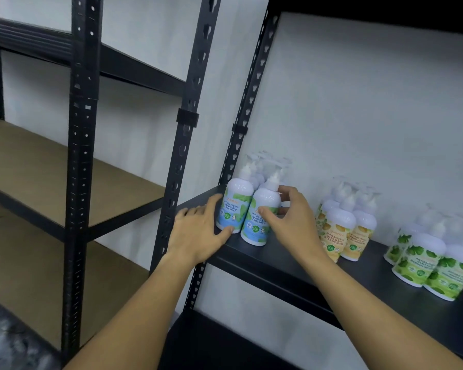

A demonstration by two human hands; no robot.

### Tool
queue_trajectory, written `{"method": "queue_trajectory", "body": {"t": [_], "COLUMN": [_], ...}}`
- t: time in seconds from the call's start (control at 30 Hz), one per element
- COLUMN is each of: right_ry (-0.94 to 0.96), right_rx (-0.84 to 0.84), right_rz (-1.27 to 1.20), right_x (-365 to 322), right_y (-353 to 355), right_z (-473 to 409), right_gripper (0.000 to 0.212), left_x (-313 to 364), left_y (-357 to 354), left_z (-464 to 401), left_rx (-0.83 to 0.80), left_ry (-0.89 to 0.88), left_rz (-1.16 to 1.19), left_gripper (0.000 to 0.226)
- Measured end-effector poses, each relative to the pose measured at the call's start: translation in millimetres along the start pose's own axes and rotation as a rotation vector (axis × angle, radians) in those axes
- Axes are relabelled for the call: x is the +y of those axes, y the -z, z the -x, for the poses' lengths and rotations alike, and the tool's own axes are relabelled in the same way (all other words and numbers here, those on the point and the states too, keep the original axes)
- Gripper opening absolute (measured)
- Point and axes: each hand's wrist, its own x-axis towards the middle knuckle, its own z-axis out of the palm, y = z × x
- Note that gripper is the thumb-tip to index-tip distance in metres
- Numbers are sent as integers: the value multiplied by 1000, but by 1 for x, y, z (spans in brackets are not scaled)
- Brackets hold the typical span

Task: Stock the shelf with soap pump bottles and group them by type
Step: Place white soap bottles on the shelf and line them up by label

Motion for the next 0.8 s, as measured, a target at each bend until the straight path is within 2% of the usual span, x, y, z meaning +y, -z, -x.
{"method": "queue_trajectory", "body": {"t": [0.17, 0.47, 0.67, 0.8], "right_ry": [9, 4, 6, -50], "right_rx": [24, 39, -11, -78], "right_rz": [3, 48, 92, 156], "right_x": [2, 1, -6, -7], "right_y": [-3, -6, -2, 17], "right_z": [2, 2, 4, 10], "right_gripper": [64, 65, 70, 73], "left_x": [-4, -7, -6, 1], "left_y": [-3, -8, -7, -2], "left_z": [1, 0, 1, 8], "left_rx": [95, 111, 53, -15], "left_ry": [-70, -76, -53, 8], "left_rz": [42, -7, -9, 131], "left_gripper": [78, 78, 78, 76]}}
